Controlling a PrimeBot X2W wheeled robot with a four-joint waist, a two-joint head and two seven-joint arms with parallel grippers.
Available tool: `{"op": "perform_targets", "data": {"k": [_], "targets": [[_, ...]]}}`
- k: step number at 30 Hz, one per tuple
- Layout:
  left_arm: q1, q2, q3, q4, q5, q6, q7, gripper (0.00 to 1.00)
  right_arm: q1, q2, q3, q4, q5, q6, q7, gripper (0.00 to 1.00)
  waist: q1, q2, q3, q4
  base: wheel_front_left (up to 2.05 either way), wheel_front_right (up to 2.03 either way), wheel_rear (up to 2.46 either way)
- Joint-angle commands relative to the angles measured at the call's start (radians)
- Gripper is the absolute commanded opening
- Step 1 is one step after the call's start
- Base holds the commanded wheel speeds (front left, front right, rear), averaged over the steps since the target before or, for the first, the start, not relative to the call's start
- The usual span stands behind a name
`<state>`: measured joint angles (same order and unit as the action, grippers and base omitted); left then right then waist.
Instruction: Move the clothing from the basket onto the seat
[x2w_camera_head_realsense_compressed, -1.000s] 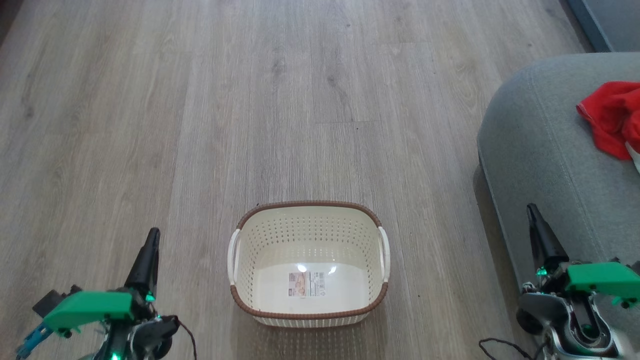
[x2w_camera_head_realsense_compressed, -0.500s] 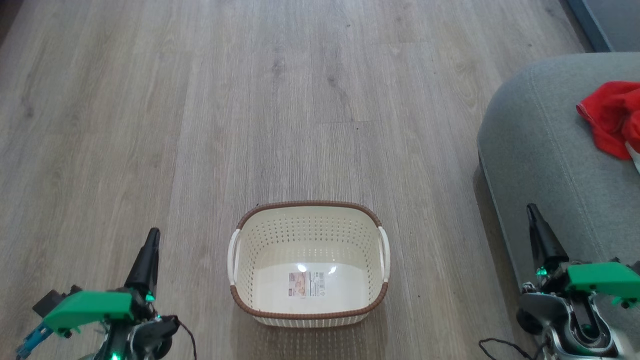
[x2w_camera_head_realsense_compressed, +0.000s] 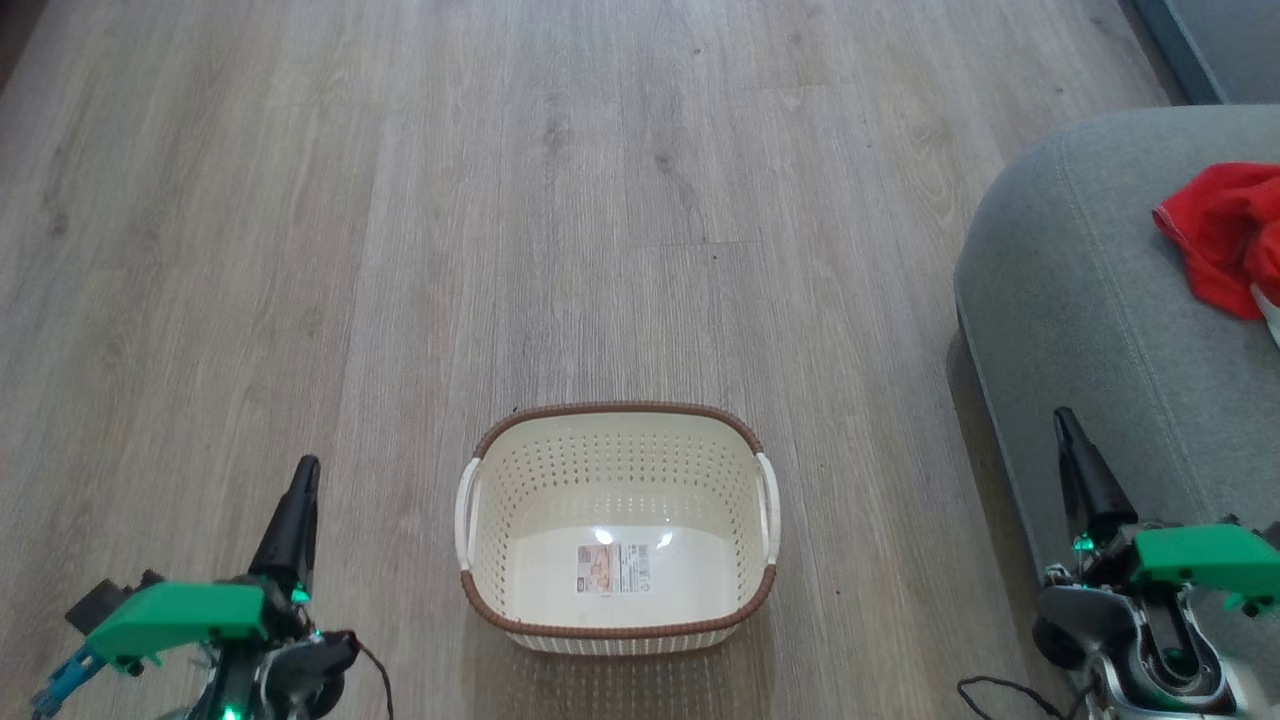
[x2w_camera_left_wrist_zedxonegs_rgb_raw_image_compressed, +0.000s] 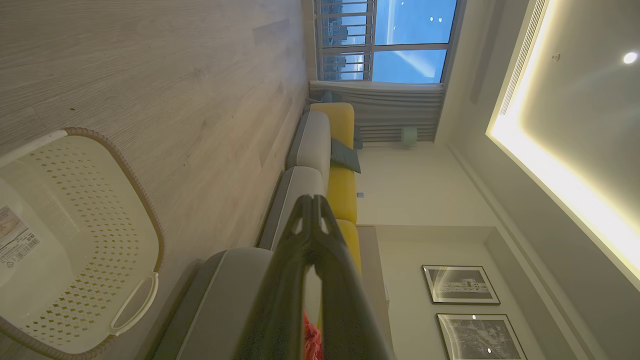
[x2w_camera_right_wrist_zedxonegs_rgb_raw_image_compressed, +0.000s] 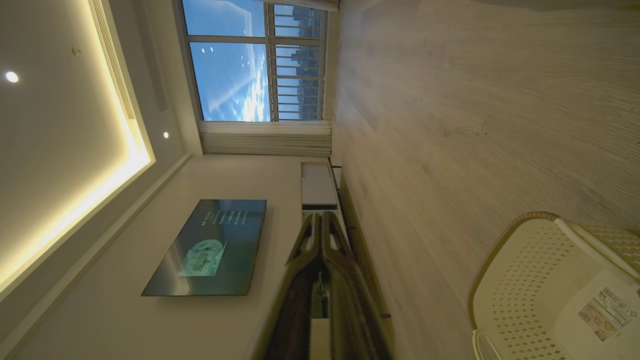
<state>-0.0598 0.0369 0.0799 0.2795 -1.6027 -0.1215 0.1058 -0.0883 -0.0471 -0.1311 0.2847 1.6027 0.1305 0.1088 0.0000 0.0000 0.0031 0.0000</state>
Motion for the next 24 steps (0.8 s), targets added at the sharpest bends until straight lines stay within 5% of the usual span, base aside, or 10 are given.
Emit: {"op": "perform_targets", "data": {"k": [1,24], "targets": [[-0.048,0.013,0.034,-0.034,-0.006,-0.009,0.007,0.00,-0.020,-0.003,0.017,-0.040,0.006,0.000,0.004,0.00,0.0000,0.0000,0.000,0.000,0.00,0.00,0.00],[-0.048,0.013,0.034,-0.034,-0.006,-0.009,0.007,0.00,-0.020,-0.003,0.017,-0.040,0.006,0.000,0.004,0.00,0.0000,0.0000,0.000,0.000,0.00,0.00,0.00]]}}
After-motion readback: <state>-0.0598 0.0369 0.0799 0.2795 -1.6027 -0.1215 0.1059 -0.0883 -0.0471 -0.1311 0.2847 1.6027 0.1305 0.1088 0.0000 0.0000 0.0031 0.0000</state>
